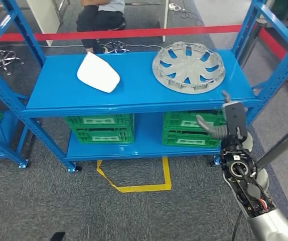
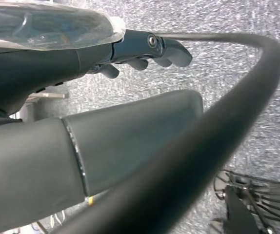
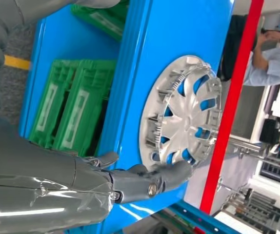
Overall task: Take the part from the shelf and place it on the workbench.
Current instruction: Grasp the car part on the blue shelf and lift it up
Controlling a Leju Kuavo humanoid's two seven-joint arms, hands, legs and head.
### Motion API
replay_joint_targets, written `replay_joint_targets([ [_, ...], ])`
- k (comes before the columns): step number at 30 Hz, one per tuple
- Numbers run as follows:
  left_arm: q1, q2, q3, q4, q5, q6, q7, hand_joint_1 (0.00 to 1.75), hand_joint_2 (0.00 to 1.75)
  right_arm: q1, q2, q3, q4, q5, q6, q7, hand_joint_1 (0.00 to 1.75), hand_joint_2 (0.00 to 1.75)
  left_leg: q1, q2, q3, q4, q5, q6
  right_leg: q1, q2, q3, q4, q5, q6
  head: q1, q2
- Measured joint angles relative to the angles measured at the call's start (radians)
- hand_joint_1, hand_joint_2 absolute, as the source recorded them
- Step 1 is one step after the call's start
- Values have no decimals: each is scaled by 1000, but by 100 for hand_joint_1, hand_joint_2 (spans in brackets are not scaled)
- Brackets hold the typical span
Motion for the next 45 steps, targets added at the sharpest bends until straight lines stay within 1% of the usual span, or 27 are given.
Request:
replay_joint_targets([
  [1, 1, 0, 0, 0, 0, 0, 0, 0, 0, 0, 0, 0, 0, 1, 0, 1, 0, 175, 0, 0, 0, 0, -1, 2, -1, -1, -32, 70, -31, 3, 7, 0],
  [2, 2, 0, 0, 0, 0, 0, -1, 0, 0, 2, 0, 0, 0, 1, 0, 1, 0, 175, 0, 0, 1, 0, -1, 2, -2, -1, -56, 123, -47, 6, 13, 0],
  [3, 4, -1, 0, 0, 0, 0, -1, 0, 0, 4, 0, 0, 0, 2, -1, 2, 0, 175, 0, 0, 2, 0, -2, 2, -3, -2, -66, 141, -45, 8, 18, 0],
  [4, 5, -1, 0, 0, 0, 0, -1, 0, 0, 5, 0, 0, 1, 2, -1, 2, 0, 175, 0, 0, 4, 1, -3, 1, -4, -3, -55, 118, -23, 10, 23, 0],
  [6, 6, -3, 0, 0, 0, 0, -1, 0, 0, 5, 0, -1, 0, 4, -1, 2, 0, 175, 0, -1, 12, 1, -8, -3, -5, -7, 10, -19, 49, 8, 34, 0],
  [7, 5, -4, 0, 0, 0, 0, -1, 0, 0, 5, 0, -2, 0, 5, -1, 2, 0, 175, -2, -1, 14, 3, -10, -7, -4, -9, 45, -89, 72, 4, 39, 0],
  [9, 4, -4, -1, 0, 0, 0, -1, 0, 0, 5, 0, -4, 0, 7, -1, 2, 0, 175, -5, -1, 12, 5, -11, -16, -1, -11, 79, -155, 84, -7, 41, 0],
  [12, 4, -5, -2, 0, 0, 0, -1, 0, 0, 8, 0, -7, -1, 8, 0, 2, 0, 175, -5, -1, 10, 10, -13, -31, -2, -6, 86, -165, 87, -25, 35, 0],
  [14, 4, -5, -2, 0, 1, 0, -1, 0, 0, 6, 0, -7, -2, 9, 2, 2, 0, 175, -3, -5, -17, 71, -49, -44, -7, -7, 91, -172, 91, -35, 27, 0],
  [17, 6, -5, -2, 0, 3, 0, -2, 0, 0, 6, 0, -7, -2, 9, 4, 3, 0, 175, 4, -7, -127, 279, -135, -59, -8, -7, 90, -173, 90, -41, 10, 0],
  [18, 8, -5, -3, 0, 4, 0, -2, 0, 0, 7, 0, -7, -2, 9, 4, 4, 0, 175, 6, -7, -151, 318, -140, -60, -8, -6, 90, -173, 90, -41, 5, 0],
  [19, 10, -5, -3, 0, 5, 0, -2, 0, 0, 8, 0, -6, -2, 9, 5, 5, 0, 175, 8, -7, -156, 316, -125, -61, -8, -5, 91, -173, 89, -41, 2, 0],
  [20, 11, -5, -3, 0, 5, 0, -2, 0, 0, 9, 0, -6, -2, 9, 5, 5, 0, 175, 9, -7, -137, 269, -91, -60, -9, -3, 93, -173, 88, -40, -1, 0],
  [22, 10, -5, -3, 0, 6, 0, -3, 0, 0, 8, 0, -7, -2, 9, 6, 5, 0, 175, 10, -8, -63, 109, -15, -56, -10, 0, 98, -173, 85, -35, -8, 0],
  [23, 9, -5, -3, 0, 6, 0, -3, 0, 0, 8, 0, -7, -3, 9, 6, 5, 0, 175, 8, -8, -34, 46, 8, -52, -9, 1, 99, -173, 83, -30, -10, 0],
  [24, 8, -5, -3, 0, 6, 0, -4, 0, 0, 7, 0, -7, -3, 9, 6, 5, 0, 175, 5, -8, -18, 11, 16, -47, -8, 2, 99, -174, 80, -25, -11, 0],
  [28, 9, -5, -3, 0, 7, 0, -4, 0, 0, 5, 0, -7, -5, 9, 7, 6, 0, 175, 5, -6, -7, -10, 16, -22, -9, 0, 97, -168, 68, -3, -4, 0],
  [30, 9, -5, -3, 0, 8, 0, -4, 0, 0, 4, 0, -7, -8, 9, 9, 9, 0, 175, 8, -5, 2, -17, 17, -11, -9, -3, 58, -80, 20, 4, 7, 0],
  [32, 10, -5, -3, 0, 9, 0, -5, 0, 0, 4, 0, -7, -8, 9, 11, 12, 0, 175, 5, -5, 5, -17, 14, -5, -9, -4, -15, 70, -45, 7, 22, 0],
  [33, 11, -5, -3, 0, 10, 0, -5, 0, 0, 6, 0, -6, -8, 9, 12, 13, 0, 175, 4, -6, 7, -17, 12, -3, -9, -4, -45, 124, -60, 8, 27, 0],
  [34, 12, -5, -3, 0, 10, 0, -5, 0, 0, 8, 0, -6, -8, 9, 14, 14, 0, 175, 3, -6, 9, -17, 11, -3, -9, -4, -57, 140, -53, 7, 32, 0],
  [35, 13, -5, -3, 0, 10, 0, -5, 0, 0, 9, 0, -6, -8, 9, 14, 14, 0, 175, 2, -7, 13, -17, 8, -3, -9, -4, -48, 111, -25, 6, 36, 0],
  [37, 13, -6, -3, 0, 10, 0, -5, 0, 0, 8, 0, -6, -9, 9, 14, 14, 0, 175, 1, -7, 24, -16, 1, -7, -8, -5, 16, -37, 60, -1, 45, 0],
  [38, 12, -6, -3, 0, 10, 0, -5, 0, 0, 7, 0, -6, -10, 9, 15, 15, 0, 175, -1, -7, 28, -15, -2, -10, -5, -6, 50, -108, 87, -6, 49, 0],
  [40, 11, -6, -3, 0, 11, 1, -5, 0, 0, 4, 0, -6, -11, 8, 15, 15, 0, 175, -3, -7, 29, -14, -5, -18, 0, -7, 85, -175, 102, -15, 51, 0],
  [43, 10, -6, -3, 0, 14, 1, -5, 0, 0, 3, 0, -6, -12, 8, 16, 16, 0, 175, -2, -6, 28, -11, -7, -33, 0, -4, 94, -186, 102, -28, 46, 0],
  [45, 9, -7, -4, 0, 15, 1, -5, 0, 0, 0, 0, -5, -12, 8, 16, 16, 0, 175, -1, -8, 5, 40, -38, -46, -5, -5, 98, -194, 106, -37, 39, 0],
])
